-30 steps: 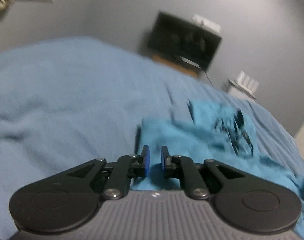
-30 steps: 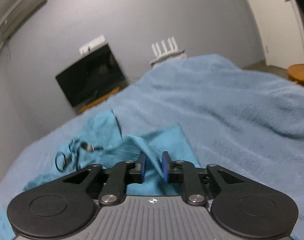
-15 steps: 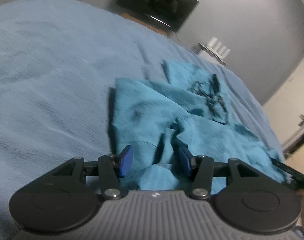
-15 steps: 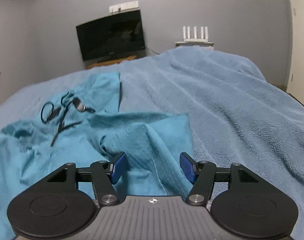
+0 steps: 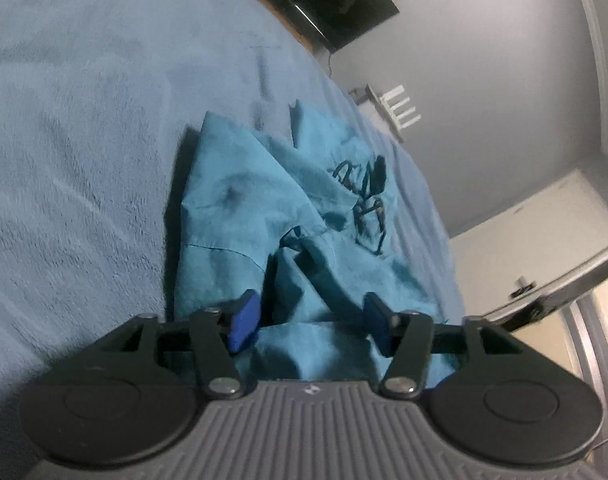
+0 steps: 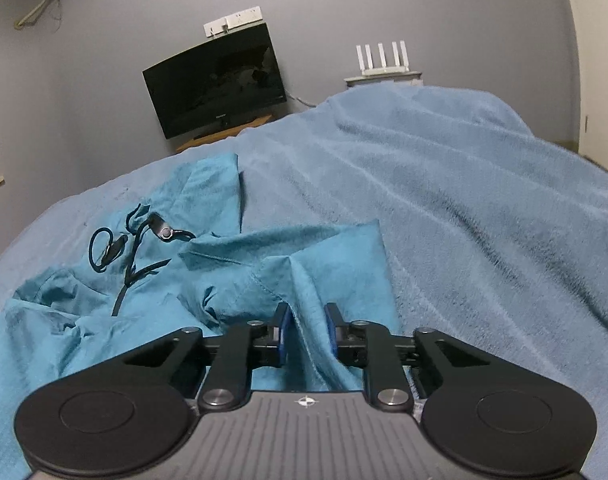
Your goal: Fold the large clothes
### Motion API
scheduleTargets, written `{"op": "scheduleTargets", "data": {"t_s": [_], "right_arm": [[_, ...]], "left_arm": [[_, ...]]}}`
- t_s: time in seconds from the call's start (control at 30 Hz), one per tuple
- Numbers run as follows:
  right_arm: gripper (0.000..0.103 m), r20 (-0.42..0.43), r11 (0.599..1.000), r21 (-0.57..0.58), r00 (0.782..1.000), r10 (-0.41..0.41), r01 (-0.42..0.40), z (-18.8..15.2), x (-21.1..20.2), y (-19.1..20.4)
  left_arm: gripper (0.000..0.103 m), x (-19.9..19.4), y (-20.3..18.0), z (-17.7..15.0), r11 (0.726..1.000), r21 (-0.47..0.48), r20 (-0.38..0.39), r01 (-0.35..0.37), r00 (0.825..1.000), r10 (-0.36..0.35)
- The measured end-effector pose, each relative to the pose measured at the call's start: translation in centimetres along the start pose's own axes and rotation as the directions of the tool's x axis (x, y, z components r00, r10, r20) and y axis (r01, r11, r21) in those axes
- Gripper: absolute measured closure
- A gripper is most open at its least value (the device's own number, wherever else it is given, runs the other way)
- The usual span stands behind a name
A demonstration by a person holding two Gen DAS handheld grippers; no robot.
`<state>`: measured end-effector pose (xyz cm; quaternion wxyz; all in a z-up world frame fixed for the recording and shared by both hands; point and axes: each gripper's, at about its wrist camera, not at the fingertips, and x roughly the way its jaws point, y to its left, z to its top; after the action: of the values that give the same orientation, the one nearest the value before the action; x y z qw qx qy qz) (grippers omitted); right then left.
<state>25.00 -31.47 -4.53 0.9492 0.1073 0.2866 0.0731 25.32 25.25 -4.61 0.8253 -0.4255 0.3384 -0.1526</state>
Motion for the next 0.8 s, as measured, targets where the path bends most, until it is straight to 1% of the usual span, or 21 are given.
{"op": "scheduleTargets", "data": {"t_s": [0.03,0.07,0.1,0.17,0.2,0.23,0.27,0.3,0.33,0.37,0.43,0.47,0.5,0.53,0.57,0.6,0.63,0.67,0.73,0.77,0.8], "right_arm": [[0.075,-0.005,1.0,0.006,1.0,0.003,-0.003,0.0,0.1,-0.1],[0.074,-0.007,1.0,0.007,1.0,0.003,-0.003,-0.1,0.1,-0.1],[0.073,-0.011,1.0,0.002,1.0,0.006,-0.006,-0.2,0.2,0.0],[0.072,-0.022,1.0,-0.026,1.0,-0.004,0.003,-0.3,0.4,0.3],[0.072,-0.027,0.999,-0.043,1.0,-0.01,0.009,-0.4,0.5,0.5],[0.073,-0.028,0.998,-0.06,0.999,-0.017,0.016,-0.4,0.5,0.7],[0.082,-0.024,0.997,-0.072,0.999,-0.029,0.027,-0.5,0.5,0.9],[0.092,-0.019,0.996,-0.076,0.999,-0.038,0.037,-0.4,0.4,0.9],[0.095,-0.013,0.997,-0.072,0.999,-0.035,0.034,-0.3,0.3,1.0],[0.097,0.0,0.998,-0.058,1.0,-0.028,0.028,-0.1,0.0,0.9],[0.098,0.061,0.999,-0.046,0.998,-0.017,0.02,0.5,-1.0,1.1],[0.098,0.11,0.999,-0.05,0.994,-0.009,0.015,0.8,-1.7,1.4],[0.099,0.159,0.998,-0.059,0.987,0.0,0.01,1.1,-2.3,1.8],[0.099,0.212,0.997,-0.074,0.977,0.003,0.012,1.3,-2.9,2.2],[0.099,0.246,0.996,-0.086,0.969,-0.005,0.027,1.5,-3.2,2.5],[0.099,0.277,0.994,-0.093,0.96,-0.026,0.054,1.7,-3.2,2.7],[0.099,0.299,0.994,-0.087,0.954,-0.04,0.069,1.8,-3.1,2.7],[0.098,0.31,0.995,-0.073,0.95,-0.045,0.071,1.9,-2.7,2.5],[0.098,0.292,0.998,-0.037,0.956,-0.039,0.052,1.9,-1.2,1.8],[0.098,0.277,0.998,-0.036,0.96,-0.032,0.044,1.8,0.0,1.7],[0.098,0.254,0.997,-0.056,0.966,-0.04,0.056,1.7,1.2,1.8]], "left_arm": [[0.028,0.0,0.2,0.1,1.0,-0.017,0.007,0.023,1.0,-0.023],[0.028,-0.1,0.2,0.1,1.0,-0.016,0.008,0.024,1.0,-0.024],[0.028,0.0,-0.1,0.0,1.0,0.007,0.003,0.004,1.0,-0.004],[0.028,0.6,-1.1,-0.4,0.992,0.105,-0.007,-0.065,0.998,0.067],[0.029,1.0,-2.1,-0.7,0.976,0.183,0.003,-0.12,0.993,0.121],[0.043,1.2,-2.8,-1.2,0.956,0.247,0.015,-0.158,0.987,0.159],[0.065,1.6,-3.7,-1.6,0.927,0.314,0.034,-0.205,0.978,0.205],[0.073,1.8,-4.5,-2.0,0.899,0.365,0.055,-0.24,0.97,0.237],[0.093,1.8,-5.2,-2.3,0.883,0.394,0.081,-0.254,0.967,0.242],[0.096,1.6,-5.9,-2.5,0.875,0.413,0.108,-0.254,0.967,0.23],[0.098,0.8,-7.7,-3.0,0.841,0.457,0.227,-0.288,0.953,0.203],[0.098,0.4,-8.6,-3.4,0.811,0.494,0.296,-0.313,0.938,0.181],[0.098,0.2,-9.4,-3.9,0.769,0.528,0.372,-0.36,0.912,0.172],[0.098,0.4,-9.8,-4.3,0.738,0.547,0.411,-0.396,0.894,0.175],[0.097,0.9,-10.1,-4.6,0.703,0.557,0.442,-0.442,0.874,0.199],[0.097,1.7,-9.9,-4.8,0.676,0.558,0.459,-0.482,0.858,0.232],[0.097,2.7,-9.5,-5.0,0.651,0.56,0.458,-0.512,0.846,0.271],[0.097,3.6,-8.9,-5.2,0.632,0.56,0.454,-0.535,0.837,0.306],[0.095,5.6,-7.5,-6.0,0.561,0.582,0.446,-0.589,0.808,0.385],[0.09,6.6,-7.0,-6.5,0.509,0.601,0.448,-0.616,0.787,0.424],[0.088,7.3,-6.7,-6.8,0.47,0.615,0.445,-0.633,0.771,0.455]]}}
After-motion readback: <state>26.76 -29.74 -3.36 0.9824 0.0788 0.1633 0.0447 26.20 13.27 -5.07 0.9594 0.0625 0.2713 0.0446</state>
